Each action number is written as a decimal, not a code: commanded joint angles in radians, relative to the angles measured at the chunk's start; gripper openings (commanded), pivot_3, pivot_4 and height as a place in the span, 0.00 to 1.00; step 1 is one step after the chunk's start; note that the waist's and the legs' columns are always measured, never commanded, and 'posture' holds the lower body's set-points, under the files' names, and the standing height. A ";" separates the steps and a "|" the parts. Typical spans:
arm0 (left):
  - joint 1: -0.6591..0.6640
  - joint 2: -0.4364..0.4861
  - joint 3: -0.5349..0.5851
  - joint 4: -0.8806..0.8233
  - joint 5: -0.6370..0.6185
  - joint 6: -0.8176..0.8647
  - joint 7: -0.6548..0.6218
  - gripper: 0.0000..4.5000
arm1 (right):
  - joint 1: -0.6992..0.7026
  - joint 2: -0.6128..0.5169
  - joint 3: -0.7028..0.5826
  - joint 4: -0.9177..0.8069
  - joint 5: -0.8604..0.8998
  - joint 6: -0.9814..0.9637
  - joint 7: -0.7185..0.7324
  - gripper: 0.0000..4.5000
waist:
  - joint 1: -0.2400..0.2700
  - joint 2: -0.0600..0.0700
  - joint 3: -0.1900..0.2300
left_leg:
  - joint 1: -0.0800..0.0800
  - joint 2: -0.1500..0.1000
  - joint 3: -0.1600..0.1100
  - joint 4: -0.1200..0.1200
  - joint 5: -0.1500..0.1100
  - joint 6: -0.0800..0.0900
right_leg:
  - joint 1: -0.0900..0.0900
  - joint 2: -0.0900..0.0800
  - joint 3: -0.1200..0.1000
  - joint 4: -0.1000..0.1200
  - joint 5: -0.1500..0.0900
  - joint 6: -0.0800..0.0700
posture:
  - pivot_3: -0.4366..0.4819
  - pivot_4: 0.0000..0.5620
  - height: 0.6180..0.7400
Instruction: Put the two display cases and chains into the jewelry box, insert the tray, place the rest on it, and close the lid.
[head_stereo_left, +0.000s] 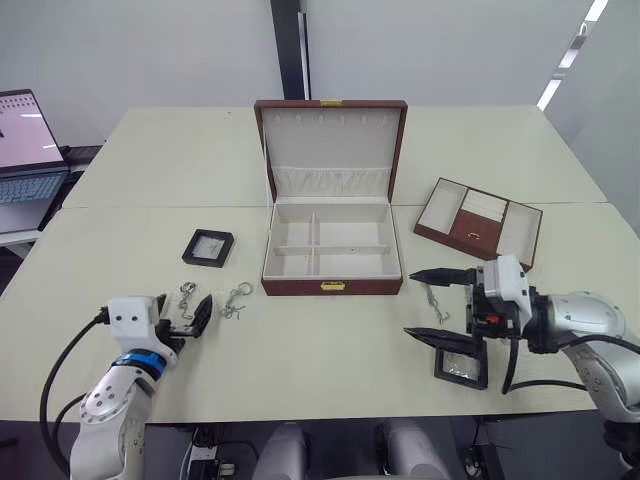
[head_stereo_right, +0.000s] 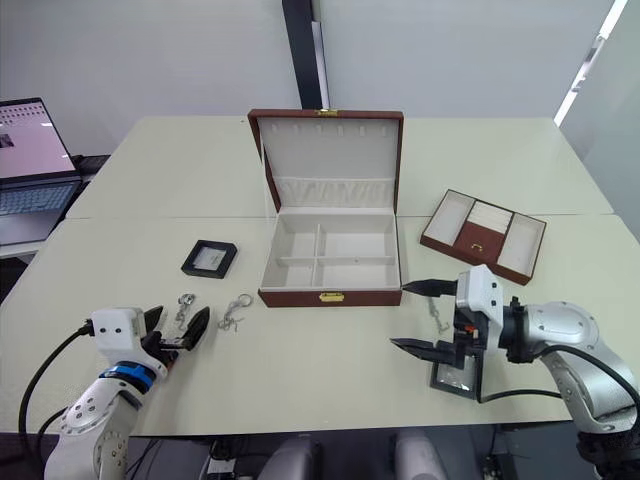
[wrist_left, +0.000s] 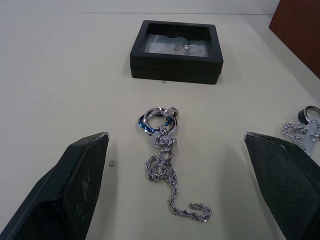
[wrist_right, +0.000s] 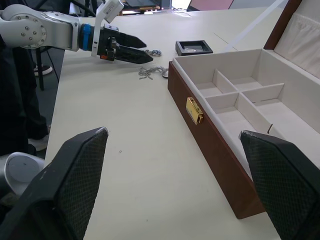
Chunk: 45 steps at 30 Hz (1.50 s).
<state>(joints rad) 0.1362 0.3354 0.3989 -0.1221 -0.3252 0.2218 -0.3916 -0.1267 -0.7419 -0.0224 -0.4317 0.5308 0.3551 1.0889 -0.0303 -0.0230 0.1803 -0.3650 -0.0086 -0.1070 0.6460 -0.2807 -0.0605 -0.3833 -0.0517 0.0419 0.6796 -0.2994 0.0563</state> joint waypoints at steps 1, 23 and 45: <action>-0.024 0.008 0.000 0.011 0.019 -0.010 0.035 1.00 | -0.033 0.000 -0.010 -0.006 0.009 -0.014 0.001 0.99 | 0.000 0.000 0.000 | 0.000 0.000 0.000 0.000 0.000 0.000 | 0.000 0.000 0.000 0.000 0.000 0.000 | 0.48 0.27 1.00; 0.006 0.060 -0.043 0.000 0.024 0.178 0.037 0.75 | -0.041 -0.004 -0.018 -0.003 0.019 0.016 -0.006 1.00 | -0.002 0.003 -0.002 | 0.001 0.000 0.000 0.000 0.000 0.000 | 0.000 0.000 0.001 0.000 0.000 0.000 | 0.48 0.27 1.00; -0.025 -0.031 0.027 -0.114 -0.029 0.129 0.159 0.03 | -0.061 0.000 -0.035 0.043 0.021 0.001 0.002 1.00 | -0.001 0.002 -0.002 | 0.001 0.000 0.000 0.000 0.000 0.000 | 0.001 0.000 0.000 0.000 0.000 0.000 | 0.48 0.27 1.00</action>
<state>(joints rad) 0.1198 0.3052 0.3917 -0.2043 -0.3436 0.3848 -0.2453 -0.1719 -0.7421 -0.0215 -0.3824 0.5328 0.3770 1.0892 -0.0314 -0.0208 0.1785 -0.3643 -0.0086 -0.1073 0.6456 -0.2808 -0.0605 -0.3824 -0.0515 0.0419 0.6790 -0.2995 0.0562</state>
